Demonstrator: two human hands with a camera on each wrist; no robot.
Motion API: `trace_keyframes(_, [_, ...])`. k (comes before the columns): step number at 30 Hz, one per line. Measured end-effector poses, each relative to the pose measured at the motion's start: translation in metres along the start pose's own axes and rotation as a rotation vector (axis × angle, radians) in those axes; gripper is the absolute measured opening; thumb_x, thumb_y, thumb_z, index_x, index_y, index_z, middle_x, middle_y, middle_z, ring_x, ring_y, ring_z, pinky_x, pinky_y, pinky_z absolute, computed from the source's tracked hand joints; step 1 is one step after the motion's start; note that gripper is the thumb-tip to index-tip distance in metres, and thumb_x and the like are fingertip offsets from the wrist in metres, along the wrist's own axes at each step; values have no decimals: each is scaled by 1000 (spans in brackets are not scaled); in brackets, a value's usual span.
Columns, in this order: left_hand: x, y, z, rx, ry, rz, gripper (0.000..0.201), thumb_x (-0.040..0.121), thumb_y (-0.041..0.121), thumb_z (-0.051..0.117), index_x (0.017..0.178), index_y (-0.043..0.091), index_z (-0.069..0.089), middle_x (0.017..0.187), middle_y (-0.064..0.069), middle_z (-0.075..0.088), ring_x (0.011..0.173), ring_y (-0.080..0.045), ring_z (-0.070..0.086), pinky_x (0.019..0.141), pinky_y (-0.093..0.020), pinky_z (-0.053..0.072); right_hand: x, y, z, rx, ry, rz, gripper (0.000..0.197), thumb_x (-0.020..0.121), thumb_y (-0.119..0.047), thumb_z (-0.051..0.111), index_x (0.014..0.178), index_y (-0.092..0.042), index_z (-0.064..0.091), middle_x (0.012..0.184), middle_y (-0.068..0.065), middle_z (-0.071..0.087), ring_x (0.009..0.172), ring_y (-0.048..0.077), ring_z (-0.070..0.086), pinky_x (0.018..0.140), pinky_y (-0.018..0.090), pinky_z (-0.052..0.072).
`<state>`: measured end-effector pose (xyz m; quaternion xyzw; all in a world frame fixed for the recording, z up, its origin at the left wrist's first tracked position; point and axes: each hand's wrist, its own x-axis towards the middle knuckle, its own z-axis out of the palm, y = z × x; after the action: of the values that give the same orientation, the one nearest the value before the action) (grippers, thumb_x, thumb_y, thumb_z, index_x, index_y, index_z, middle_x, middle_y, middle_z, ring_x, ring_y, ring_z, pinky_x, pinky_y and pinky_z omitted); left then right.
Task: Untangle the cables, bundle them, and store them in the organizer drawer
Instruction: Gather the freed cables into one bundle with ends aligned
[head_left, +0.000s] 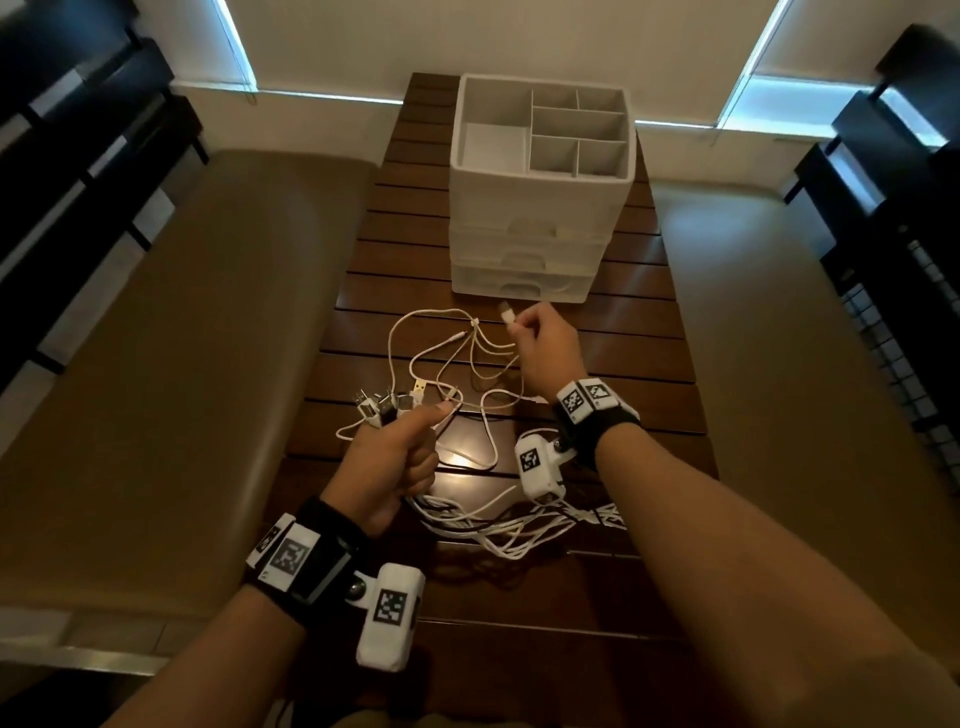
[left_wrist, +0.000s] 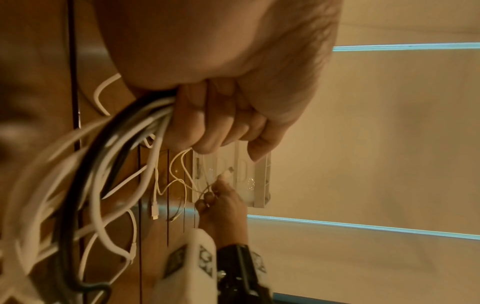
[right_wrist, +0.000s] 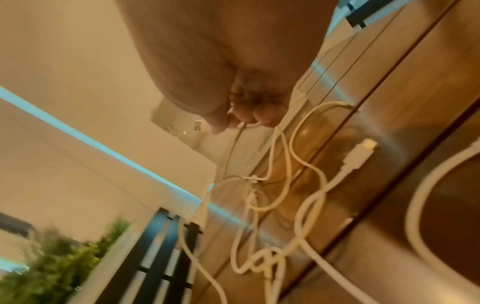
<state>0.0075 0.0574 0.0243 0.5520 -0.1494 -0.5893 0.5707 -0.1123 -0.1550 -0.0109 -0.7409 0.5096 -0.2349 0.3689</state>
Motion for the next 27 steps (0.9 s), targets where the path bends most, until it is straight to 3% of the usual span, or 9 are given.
trace_keyframes(3, [-2,0,2,26,-4,-1,47,96,25,68,65,24,33,54,2,16,40,-11,13,42,-21,13,-6,-23,-18,56,-27,-70,7,104,-20,59,106,-14,63,94,-4,62,77,7,57,68,23,44])
trace_keyframes(6, [-4,5,8,34,15,47,49,97,28,68,56,27,41,53,3,18,40,-11,15,44,-25,10,-11,-48,-42,310,77,-129,4,105,-19,57,103,-17,60,97,3,64,76,13,63,63,25,52])
trace_keyframes(9, [-3,12,19,-22,122,139,49,98,34,71,60,28,41,56,2,22,41,-11,17,44,-28,11,-29,-63,-51,352,-23,-173,4,105,-18,59,102,-15,61,93,5,67,71,14,65,59,25,55])
trace_keyframes(12, [-3,25,36,-76,208,249,45,98,33,73,63,29,44,57,5,27,43,-9,21,41,-25,16,-51,-60,-46,275,-33,-209,5,102,-18,64,97,-16,63,86,3,69,67,12,64,61,32,57])
trace_keyframes(17, [4,42,56,-38,206,425,44,95,20,77,58,28,53,52,14,41,43,-3,36,49,-23,33,-78,-78,-61,479,99,-238,10,103,-19,63,103,-8,60,80,8,65,57,21,63,53,46,59])
trace_keyframes(20, [8,45,59,-39,208,448,46,95,18,77,57,27,52,50,14,39,43,-4,35,51,-23,33,-80,-100,-88,608,154,-314,7,105,-11,58,105,-5,56,90,22,63,66,23,64,58,42,62])
trace_keyframes(22, [7,44,60,-47,200,451,47,94,19,77,57,27,51,51,13,37,43,-5,32,53,-26,32,-76,-107,-99,587,100,-332,5,106,-8,55,106,-3,56,99,28,63,71,25,65,63,40,63])
trace_keyframes(24, [4,42,60,-43,188,455,45,95,18,77,61,28,49,51,13,38,44,-4,35,58,-27,32,-73,-110,-105,496,34,-331,7,106,-8,53,108,-3,58,101,23,66,74,26,66,68,44,63])
trace_keyframes(27, [1,41,60,-5,195,443,41,95,19,75,67,26,47,53,13,38,44,-3,36,60,-27,32,-69,-119,-118,524,100,-419,9,107,-9,51,109,-4,59,100,15,70,78,24,66,74,42,62])
